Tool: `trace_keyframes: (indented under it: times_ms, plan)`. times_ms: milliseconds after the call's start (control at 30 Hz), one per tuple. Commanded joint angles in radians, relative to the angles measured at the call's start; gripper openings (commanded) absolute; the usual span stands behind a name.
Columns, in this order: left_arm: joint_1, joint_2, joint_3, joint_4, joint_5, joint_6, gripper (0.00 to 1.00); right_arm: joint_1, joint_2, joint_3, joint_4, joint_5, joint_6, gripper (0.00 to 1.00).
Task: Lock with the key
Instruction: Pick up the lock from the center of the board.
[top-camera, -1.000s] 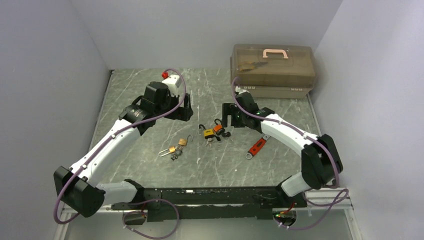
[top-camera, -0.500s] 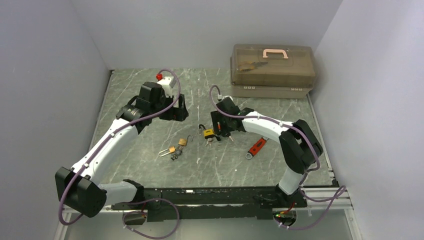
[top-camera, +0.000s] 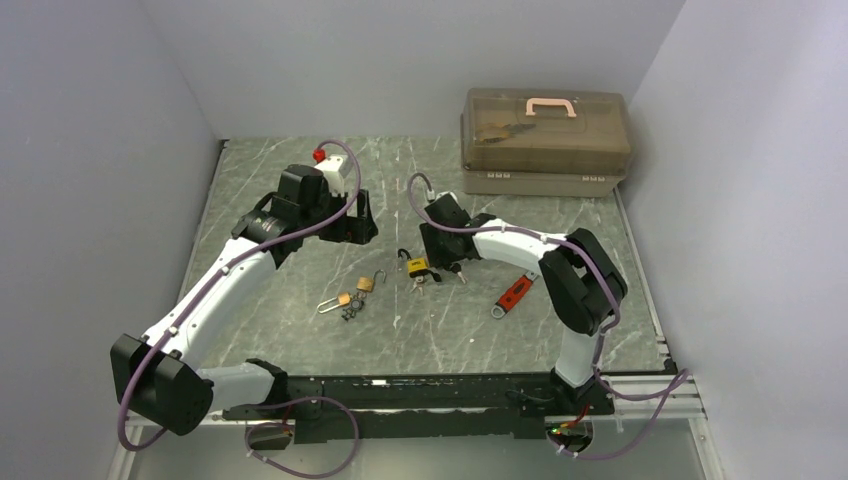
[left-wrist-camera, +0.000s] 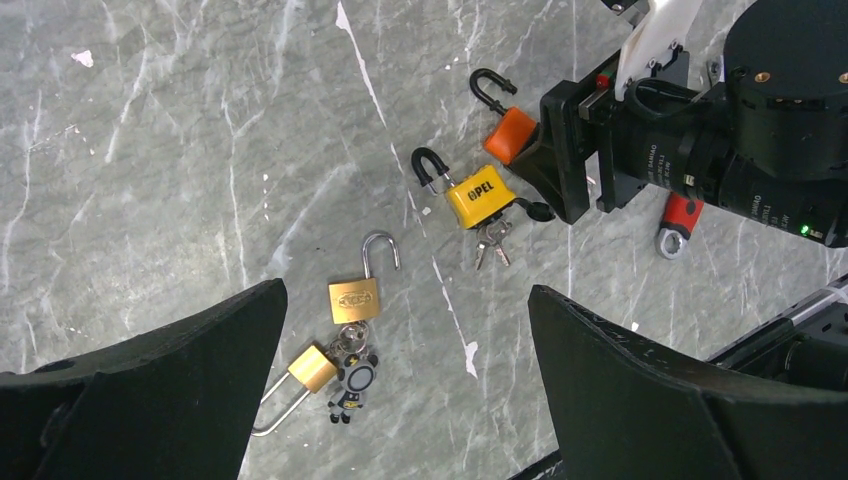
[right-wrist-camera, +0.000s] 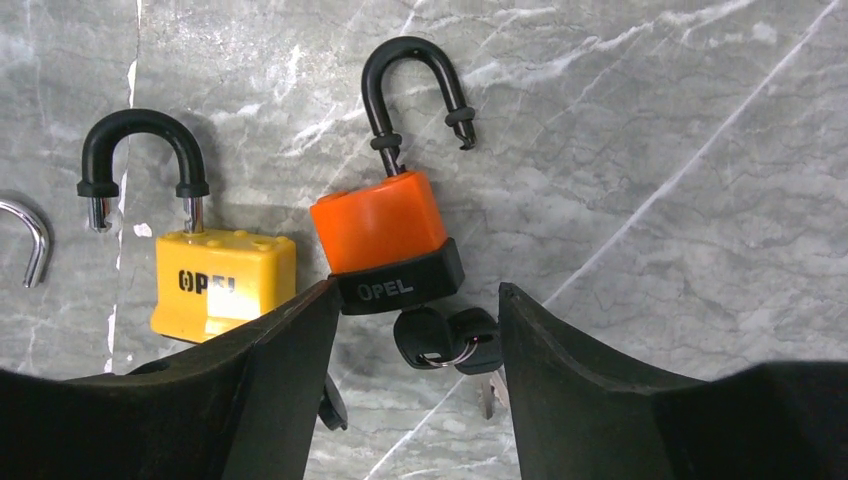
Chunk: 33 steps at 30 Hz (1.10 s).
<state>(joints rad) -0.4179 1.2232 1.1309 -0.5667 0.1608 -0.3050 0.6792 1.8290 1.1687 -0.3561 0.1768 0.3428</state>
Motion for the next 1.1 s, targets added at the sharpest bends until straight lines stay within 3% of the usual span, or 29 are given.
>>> trace_keyframes:
  times_ms: [0, 500, 633, 733, 933, 1067]
  plan:
    - [0.007, -0.022, -0.003, 0.003, 0.016, -0.001, 0.99, 0.006, 0.039, 0.023, 0.012, -0.005, -0.024, 0.62]
    - [0.007, -0.016, -0.001, -0.004, 0.021, -0.003, 0.99, 0.022, 0.055, -0.017, 0.046, 0.009, -0.033, 0.62]
    - [0.007, -0.012, 0.005, -0.007, 0.029, -0.001, 0.99, 0.020, 0.061, -0.011, 0.070, 0.005, -0.087, 0.76]
    - [0.007, -0.009, 0.013, -0.012, 0.029, 0.002, 0.99, 0.018, 0.071, -0.006, 0.086, 0.000, -0.121, 0.78]
    - [0.007, -0.010, 0.022, -0.025, 0.028, 0.007, 0.99, 0.017, 0.073, -0.019, 0.122, -0.044, -0.155, 0.71]
    - [0.007, -0.005, 0.023, -0.031, 0.032, 0.009, 0.99, 0.017, 0.076, -0.021, 0.125, -0.057, -0.152, 0.58]
